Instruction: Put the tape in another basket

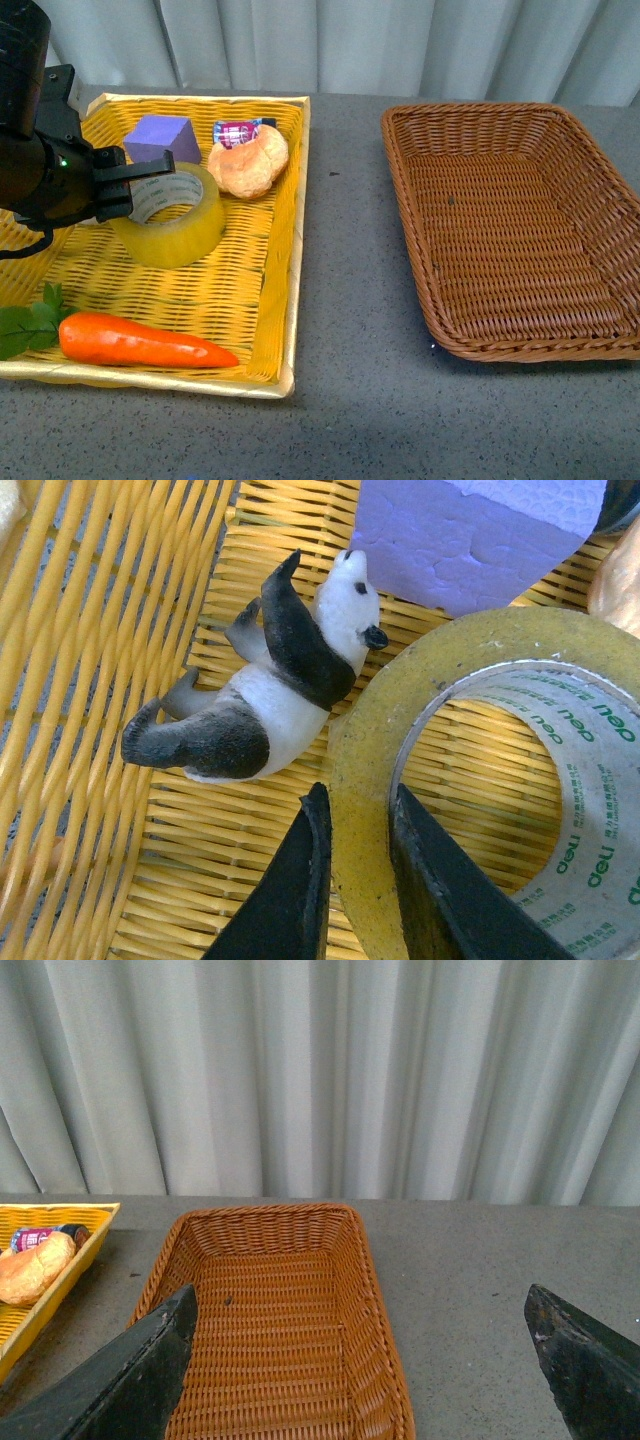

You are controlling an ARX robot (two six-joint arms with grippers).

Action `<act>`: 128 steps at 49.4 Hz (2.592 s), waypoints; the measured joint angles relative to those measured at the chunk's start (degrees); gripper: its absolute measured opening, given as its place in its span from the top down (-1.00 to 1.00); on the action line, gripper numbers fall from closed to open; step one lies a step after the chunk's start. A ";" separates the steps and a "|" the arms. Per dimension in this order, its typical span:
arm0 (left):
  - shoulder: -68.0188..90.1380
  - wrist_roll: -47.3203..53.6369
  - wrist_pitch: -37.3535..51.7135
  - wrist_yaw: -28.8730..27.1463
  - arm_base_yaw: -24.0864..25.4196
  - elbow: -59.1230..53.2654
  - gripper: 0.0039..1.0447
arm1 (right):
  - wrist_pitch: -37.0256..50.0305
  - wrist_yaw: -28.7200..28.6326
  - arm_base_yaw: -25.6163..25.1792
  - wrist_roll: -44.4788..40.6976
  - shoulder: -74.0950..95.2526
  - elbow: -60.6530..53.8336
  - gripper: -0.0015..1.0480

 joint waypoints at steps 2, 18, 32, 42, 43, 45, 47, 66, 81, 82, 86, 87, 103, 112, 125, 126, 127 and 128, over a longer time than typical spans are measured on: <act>0.00 0.02 -0.02 0.00 -0.02 0.02 0.74 | 0.00 -0.02 0.00 0.00 0.00 0.00 -0.83; -1.42 -0.02 -1.55 1.66 -0.24 0.13 0.74 | 0.00 -0.02 0.00 0.00 0.00 0.00 -0.83; -9.33 8.46 1.36 8.24 -2.58 -0.98 0.74 | 0.00 -0.02 0.00 0.00 0.00 0.00 -0.83; -14.40 17.68 2.21 17.31 -5.77 -0.94 0.74 | 0.00 0.00 0.00 0.00 0.00 0.00 -0.83; -14.75 18.40 2.47 18.75 -6.29 -0.94 0.74 | 0.00 0.00 0.00 0.00 0.00 0.00 -0.83; -15.58 19.93 2.49 21.24 -7.45 -0.92 0.74 | 0.00 0.00 0.00 0.00 0.00 0.00 -0.83; -16.22 22.40 2.67 22.99 -8.79 -0.81 0.74 | 0.00 -0.02 0.00 0.00 0.00 0.00 -0.83; -14.84 35.87 -0.79 25.16 -18.97 5.25 0.74 | 0.00 0.00 0.00 0.00 0.00 0.00 -0.83; -13.88 35.89 -0.15 24.44 -21.00 5.75 0.74 | 0.00 0.00 0.00 0.00 0.00 0.00 -0.83; -13.88 35.89 -0.15 24.44 -21.00 5.75 0.74 | 0.00 -0.02 0.00 0.00 0.00 0.00 -0.83; -13.88 35.89 -0.15 24.41 -21.00 5.75 0.74 | -1.03 1.29 0.42 -1.33 0.46 0.24 -0.83; -13.88 35.89 -0.15 24.41 -21.00 5.75 0.74 | -1.86 2.05 0.61 -1.70 0.72 0.52 -0.83; -13.86 35.87 -0.09 24.35 -21.03 5.75 0.74 | 9.07 -10.95 -1.03 -19.63 29.62 8.15 -0.83; -13.86 35.87 -0.09 24.33 -21.00 5.75 0.74 | 20.22 -12.72 1.81 -18.73 52.46 16.87 -0.83; -13.86 35.87 -0.07 24.30 -21.00 5.75 0.74 | 18.40 -17.25 4.13 -10.80 73.42 31.08 -0.83; -13.86 35.87 -0.07 24.30 -21.00 5.75 0.74 | 18.80 -17.20 4.57 -10.54 74.34 31.69 -0.83; -13.86 35.87 -0.07 24.30 -21.00 5.75 0.74 | 19.37 -17.07 5.01 -10.54 75.21 32.17 -0.83; -13.86 35.87 -0.09 24.30 -21.00 5.75 0.74 | 19.54 -17.00 5.44 -10.45 76.06 32.74 -0.83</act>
